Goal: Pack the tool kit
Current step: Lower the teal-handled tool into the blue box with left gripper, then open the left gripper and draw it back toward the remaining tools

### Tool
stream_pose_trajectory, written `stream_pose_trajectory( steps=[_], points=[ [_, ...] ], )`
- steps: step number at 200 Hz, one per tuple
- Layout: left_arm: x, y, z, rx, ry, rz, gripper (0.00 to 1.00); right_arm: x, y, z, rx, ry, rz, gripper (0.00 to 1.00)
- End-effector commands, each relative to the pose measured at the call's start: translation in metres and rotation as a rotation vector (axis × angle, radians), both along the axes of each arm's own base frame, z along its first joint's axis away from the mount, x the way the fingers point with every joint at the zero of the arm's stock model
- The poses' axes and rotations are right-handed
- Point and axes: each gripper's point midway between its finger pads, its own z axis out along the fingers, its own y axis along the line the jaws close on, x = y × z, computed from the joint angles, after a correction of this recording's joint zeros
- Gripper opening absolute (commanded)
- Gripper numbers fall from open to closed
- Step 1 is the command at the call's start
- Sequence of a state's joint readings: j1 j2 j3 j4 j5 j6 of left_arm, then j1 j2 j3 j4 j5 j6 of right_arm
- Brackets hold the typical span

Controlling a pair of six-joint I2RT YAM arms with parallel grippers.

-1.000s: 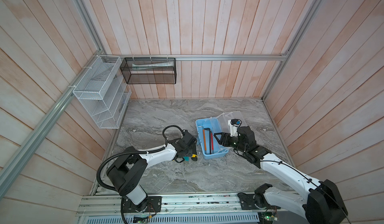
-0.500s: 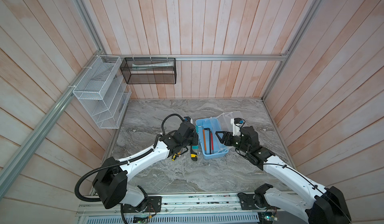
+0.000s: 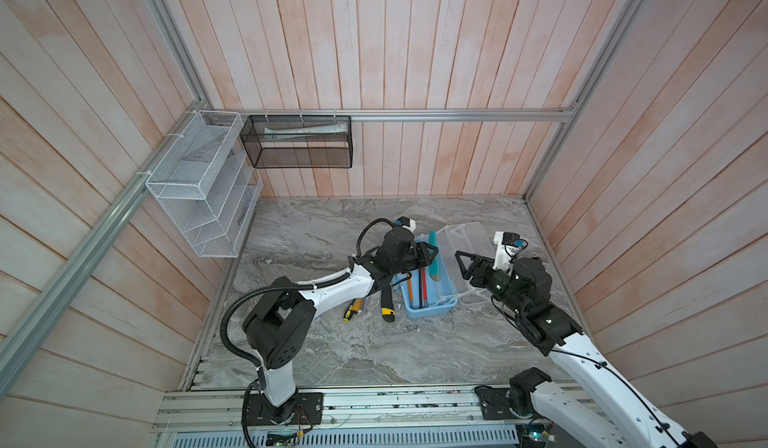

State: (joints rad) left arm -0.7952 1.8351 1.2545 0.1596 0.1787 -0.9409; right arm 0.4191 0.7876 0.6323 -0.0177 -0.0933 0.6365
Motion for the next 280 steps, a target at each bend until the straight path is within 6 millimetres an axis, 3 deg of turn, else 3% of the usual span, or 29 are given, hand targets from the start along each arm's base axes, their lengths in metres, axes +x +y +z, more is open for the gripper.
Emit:
stream_pose_trajectory(
  steps=[1,31,73,119,150,171,199,206,220,242,280],
  points=[
    [0.005,-0.021,0.019,-0.119,0.006,-0.013,0.3,-0.002,-0.006,-0.003,-0.001,0.024,-0.022,0.64],
    [0.005,-0.036,0.0,-0.14,0.063,-0.034,0.32,-0.005,-0.009,-0.006,-0.003,0.025,-0.027,0.64],
    [0.01,-0.045,-0.021,-0.146,0.121,-0.03,0.41,-0.003,-0.012,-0.009,-0.006,0.031,-0.028,0.64],
    [0.012,-0.05,-0.021,-0.145,0.113,-0.05,0.47,-0.004,-0.014,-0.01,-0.007,0.03,-0.03,0.64],
    [0.017,-0.041,-0.005,-0.084,0.031,-0.053,0.47,-0.003,-0.014,-0.011,-0.016,0.035,-0.029,0.64],
    [0.02,-0.023,0.014,0.03,-0.079,-0.028,0.51,-0.002,-0.012,-0.011,-0.024,0.042,-0.022,0.64],
    [0.017,0.022,0.025,0.261,-0.197,0.045,0.62,0.0,-0.009,-0.012,-0.03,0.052,-0.009,0.63],
    [0.016,0.034,0.025,0.331,-0.221,0.063,0.71,0.0,-0.008,-0.014,-0.028,0.057,-0.003,0.63],
    [0.013,0.058,0.019,0.474,-0.24,0.089,1.0,0.001,-0.004,-0.016,-0.025,0.066,0.014,0.63],
    [0.003,0.09,0.006,0.636,-0.229,0.097,1.0,0.001,0.001,-0.022,-0.042,0.086,0.035,0.63],
    [-0.038,0.124,-0.028,0.658,-0.145,0.069,0.99,0.002,0.003,-0.024,-0.054,0.099,0.034,0.62]
  ],
)
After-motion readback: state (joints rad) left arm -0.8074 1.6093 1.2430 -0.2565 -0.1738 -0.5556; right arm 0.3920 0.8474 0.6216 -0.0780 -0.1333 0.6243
